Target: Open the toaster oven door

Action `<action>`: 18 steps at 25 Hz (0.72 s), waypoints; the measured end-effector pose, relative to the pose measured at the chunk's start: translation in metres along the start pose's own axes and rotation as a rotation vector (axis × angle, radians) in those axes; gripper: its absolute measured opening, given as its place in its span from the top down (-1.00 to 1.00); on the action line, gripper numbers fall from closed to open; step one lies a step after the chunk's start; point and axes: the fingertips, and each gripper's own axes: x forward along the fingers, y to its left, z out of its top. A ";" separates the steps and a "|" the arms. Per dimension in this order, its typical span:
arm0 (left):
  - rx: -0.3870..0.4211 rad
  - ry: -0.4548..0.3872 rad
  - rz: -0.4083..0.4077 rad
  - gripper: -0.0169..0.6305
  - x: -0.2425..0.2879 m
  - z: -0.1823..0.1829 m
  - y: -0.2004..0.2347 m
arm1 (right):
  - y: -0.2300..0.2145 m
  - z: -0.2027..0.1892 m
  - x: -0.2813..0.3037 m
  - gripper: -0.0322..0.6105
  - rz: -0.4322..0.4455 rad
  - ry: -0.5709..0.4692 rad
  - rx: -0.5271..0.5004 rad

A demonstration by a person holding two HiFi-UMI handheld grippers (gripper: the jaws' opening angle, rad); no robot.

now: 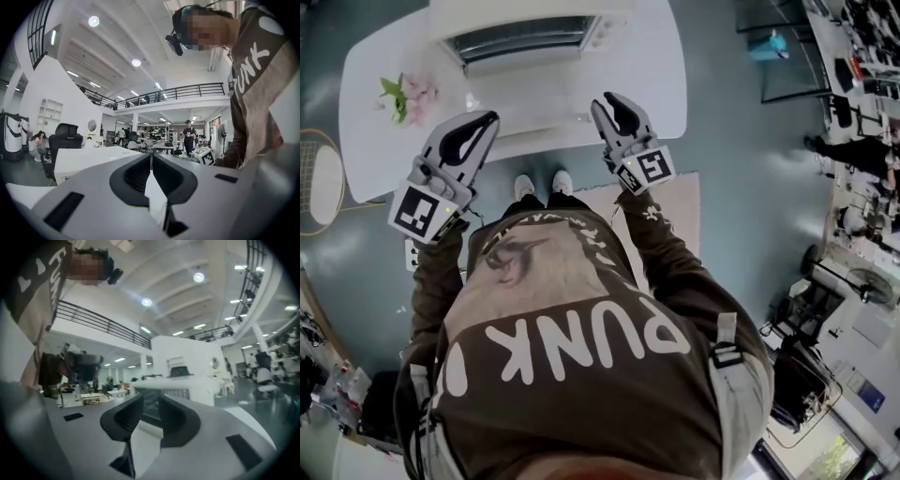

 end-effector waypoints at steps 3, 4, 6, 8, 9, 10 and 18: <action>0.016 -0.008 0.003 0.92 0.002 0.006 0.001 | 0.057 0.078 0.031 0.58 0.205 -0.082 -0.128; 0.021 -0.010 0.007 0.92 0.002 0.008 0.002 | 0.073 0.094 0.038 0.56 0.251 -0.091 -0.166; 0.029 -0.011 0.015 0.92 0.003 0.011 0.005 | 0.096 0.108 0.048 0.56 0.317 -0.059 -0.248; 0.036 -0.011 0.026 0.92 0.004 0.013 0.009 | 0.108 0.107 0.052 0.58 0.352 0.023 -0.336; 0.040 -0.011 0.031 0.92 0.004 0.014 0.011 | 0.111 0.105 0.053 0.60 0.360 0.055 -0.368; 0.044 -0.011 0.037 0.92 0.004 0.015 0.012 | 0.113 0.104 0.054 0.64 0.360 0.072 -0.382; 0.056 -0.013 0.058 0.92 0.000 0.018 0.012 | 0.111 0.103 0.056 0.87 0.320 0.040 -0.316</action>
